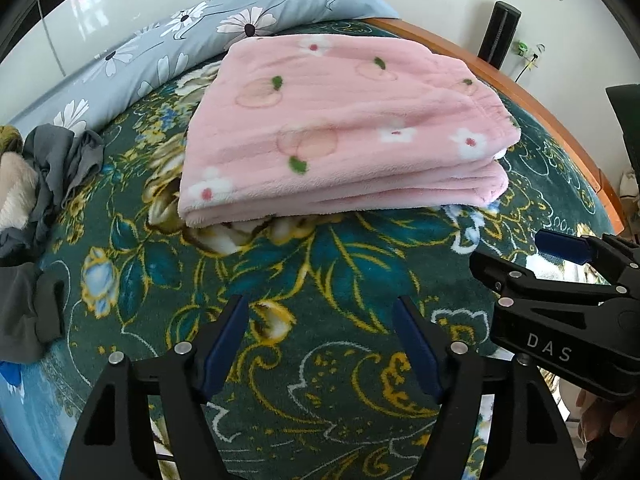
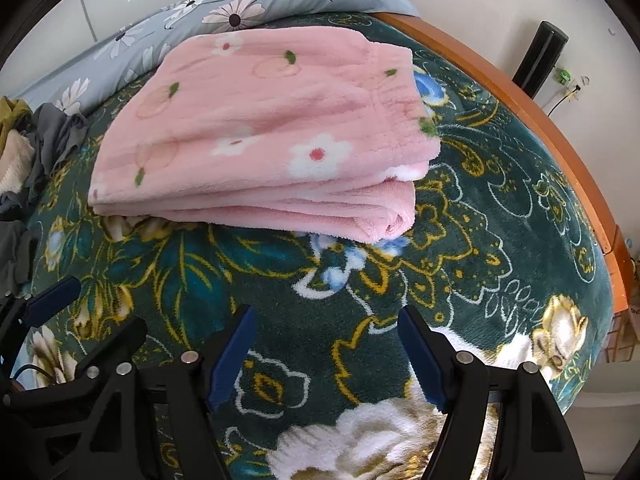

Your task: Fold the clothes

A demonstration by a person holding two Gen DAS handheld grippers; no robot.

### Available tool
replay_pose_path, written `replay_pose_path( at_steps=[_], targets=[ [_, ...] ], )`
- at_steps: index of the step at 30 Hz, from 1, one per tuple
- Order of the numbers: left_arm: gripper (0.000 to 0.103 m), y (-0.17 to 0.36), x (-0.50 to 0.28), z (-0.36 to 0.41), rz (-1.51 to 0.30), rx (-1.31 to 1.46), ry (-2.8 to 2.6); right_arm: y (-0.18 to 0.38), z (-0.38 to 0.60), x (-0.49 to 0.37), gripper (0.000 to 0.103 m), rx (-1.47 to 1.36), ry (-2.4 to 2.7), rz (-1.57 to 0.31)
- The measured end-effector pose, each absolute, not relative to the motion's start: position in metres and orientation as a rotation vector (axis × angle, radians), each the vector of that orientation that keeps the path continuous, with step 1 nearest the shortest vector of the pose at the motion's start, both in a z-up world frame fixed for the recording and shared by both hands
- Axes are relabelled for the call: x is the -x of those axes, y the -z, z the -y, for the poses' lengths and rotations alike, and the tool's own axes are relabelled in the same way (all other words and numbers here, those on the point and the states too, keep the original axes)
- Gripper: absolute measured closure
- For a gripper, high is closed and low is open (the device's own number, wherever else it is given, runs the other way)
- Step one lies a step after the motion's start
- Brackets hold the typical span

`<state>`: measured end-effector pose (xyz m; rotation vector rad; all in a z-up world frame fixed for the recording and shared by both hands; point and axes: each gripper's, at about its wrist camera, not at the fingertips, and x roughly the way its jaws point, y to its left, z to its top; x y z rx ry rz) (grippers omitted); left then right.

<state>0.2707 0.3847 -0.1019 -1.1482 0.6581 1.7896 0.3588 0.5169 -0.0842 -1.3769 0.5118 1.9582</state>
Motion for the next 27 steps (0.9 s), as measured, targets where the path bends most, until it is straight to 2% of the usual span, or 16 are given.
replay_pose_path(
  at_steps=[8, 16, 18, 19, 21, 23, 27],
  targets=[
    [0.028, 0.109, -0.258, -0.385, -0.621, 1.197, -1.771, 0.084, -0.516, -0.358, 0.017, 1.376, -1.941, -0.505],
    [0.028, 0.108, -0.252, -0.380, -0.598, 1.197, -1.773, 0.082, -0.513, -0.349, 0.014, 1.381, -1.933, -0.477],
    [0.028, 0.108, -0.249, -0.378, -0.574, 1.201, -1.763, 0.081, -0.514, -0.349, 0.002, 1.381, -1.914, -0.473],
    [0.028, 0.109, -0.248, -0.377, -0.561, 1.205, -1.756, 0.082, -0.515, -0.349, 0.000, 1.380, -1.907, -0.479],
    [0.024, 0.109, -0.245, -0.374, -0.539, 1.210, -1.741, 0.080, -0.512, -0.345, 0.000, 1.385, -1.918, -0.483],
    [0.006, 0.109, -0.247, -0.374, -0.538, 1.200, -1.715, 0.079, -0.507, -0.340, 0.000, 1.392, -1.939, -0.485],
    [0.006, 0.106, -0.264, -0.381, -0.596, 1.128, -1.659, 0.072, -0.494, -0.329, 0.000, 1.404, -1.978, -0.453]
  ],
)
